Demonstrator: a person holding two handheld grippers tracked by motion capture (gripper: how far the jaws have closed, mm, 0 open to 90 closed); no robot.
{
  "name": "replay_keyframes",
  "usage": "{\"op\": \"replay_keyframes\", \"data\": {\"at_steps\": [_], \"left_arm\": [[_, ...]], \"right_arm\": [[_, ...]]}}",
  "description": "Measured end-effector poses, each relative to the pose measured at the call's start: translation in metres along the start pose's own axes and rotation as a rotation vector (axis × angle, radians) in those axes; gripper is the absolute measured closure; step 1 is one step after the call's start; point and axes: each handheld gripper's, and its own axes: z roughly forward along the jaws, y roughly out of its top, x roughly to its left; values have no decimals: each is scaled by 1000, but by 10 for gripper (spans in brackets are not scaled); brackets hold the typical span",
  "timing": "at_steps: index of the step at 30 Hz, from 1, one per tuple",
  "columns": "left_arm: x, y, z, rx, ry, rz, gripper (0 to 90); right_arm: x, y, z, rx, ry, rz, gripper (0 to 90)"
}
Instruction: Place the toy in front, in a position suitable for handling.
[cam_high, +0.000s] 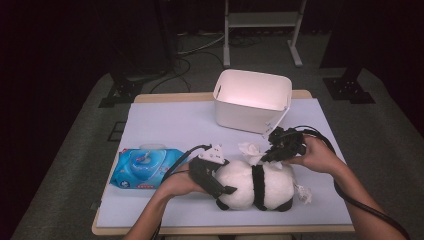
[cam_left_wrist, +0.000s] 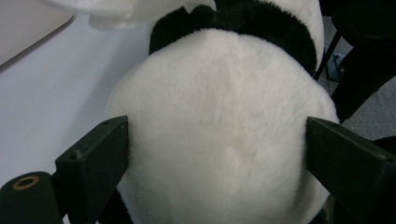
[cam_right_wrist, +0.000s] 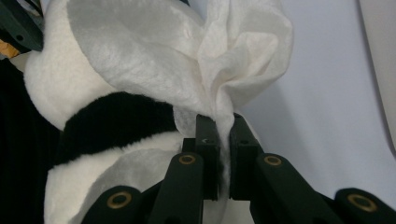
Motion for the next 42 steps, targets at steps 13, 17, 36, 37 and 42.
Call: {"op": "replay_keyframes", "data": {"at_steps": [13,17,36,37,42], "left_arm": [[0,0,1,-1,-4,-12,81],[0,0,1,-1,-6,-16,81],[1,0,1,2,-3,-27,80],[1,0,1,2,-2,-26,80],[1,0,1,2,0,-26,80]], "right_arm": [[-5,-43,-22,-46,-28,77,845],[-2,-58,-28,-66,-33,95,846],[43,-105,-34,-115,-16,88,846],[47,-106,-34,-118,-8,82,846],[60,-99,-33,-115,-1,40,846]]}}
